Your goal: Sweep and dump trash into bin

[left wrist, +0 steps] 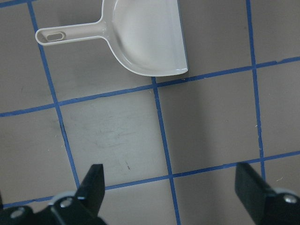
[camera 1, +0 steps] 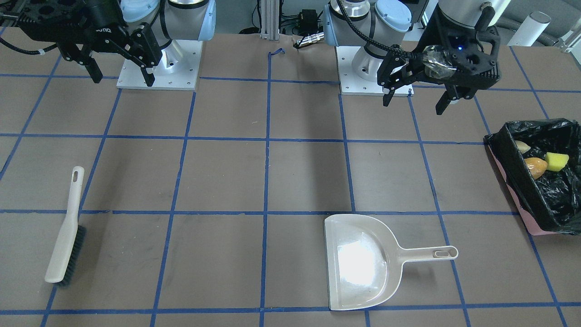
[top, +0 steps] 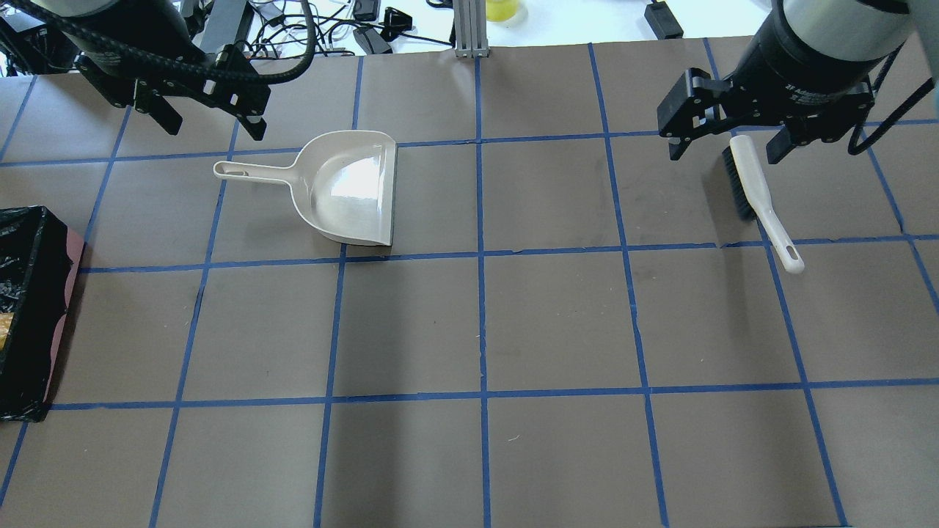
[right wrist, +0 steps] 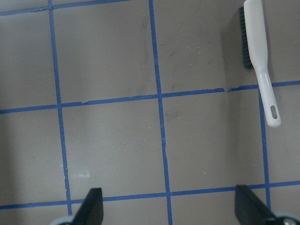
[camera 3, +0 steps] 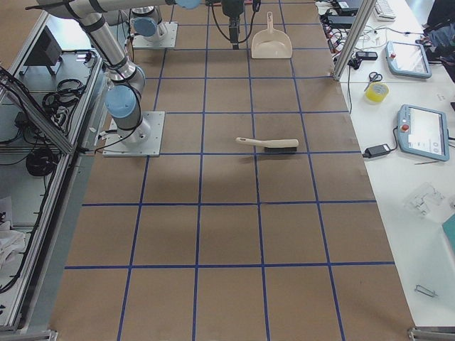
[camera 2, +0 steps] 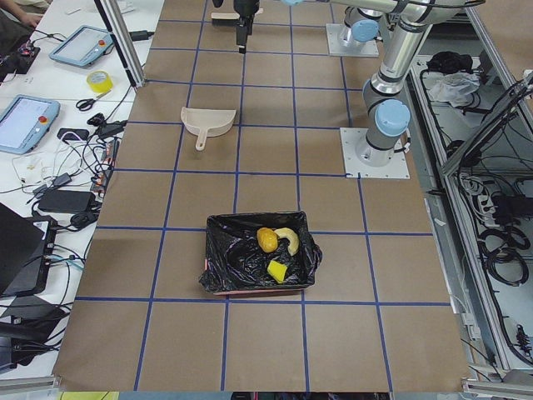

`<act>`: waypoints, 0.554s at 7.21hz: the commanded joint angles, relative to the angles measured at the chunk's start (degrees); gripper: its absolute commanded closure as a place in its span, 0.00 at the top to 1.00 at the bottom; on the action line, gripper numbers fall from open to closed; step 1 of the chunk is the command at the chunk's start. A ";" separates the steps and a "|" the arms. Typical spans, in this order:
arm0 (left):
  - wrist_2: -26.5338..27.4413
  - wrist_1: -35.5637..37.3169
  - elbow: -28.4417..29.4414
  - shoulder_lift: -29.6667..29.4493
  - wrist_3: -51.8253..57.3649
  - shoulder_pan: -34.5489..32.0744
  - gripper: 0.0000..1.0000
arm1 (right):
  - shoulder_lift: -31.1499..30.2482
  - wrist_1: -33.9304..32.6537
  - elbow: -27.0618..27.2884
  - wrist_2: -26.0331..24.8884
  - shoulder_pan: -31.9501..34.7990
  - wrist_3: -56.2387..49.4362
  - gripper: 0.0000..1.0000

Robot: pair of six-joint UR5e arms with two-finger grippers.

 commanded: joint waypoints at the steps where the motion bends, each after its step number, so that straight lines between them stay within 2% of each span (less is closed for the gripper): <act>1: 0.43 -0.11 -0.23 0.48 -2.84 -0.06 1.00 | 0.06 -0.03 0.00 0.00 0.00 0.00 1.00; 4: 2.81 -0.03 -1.37 0.83 -2.41 0.02 1.00 | 0.06 -0.03 0.00 0.00 0.00 0.00 1.00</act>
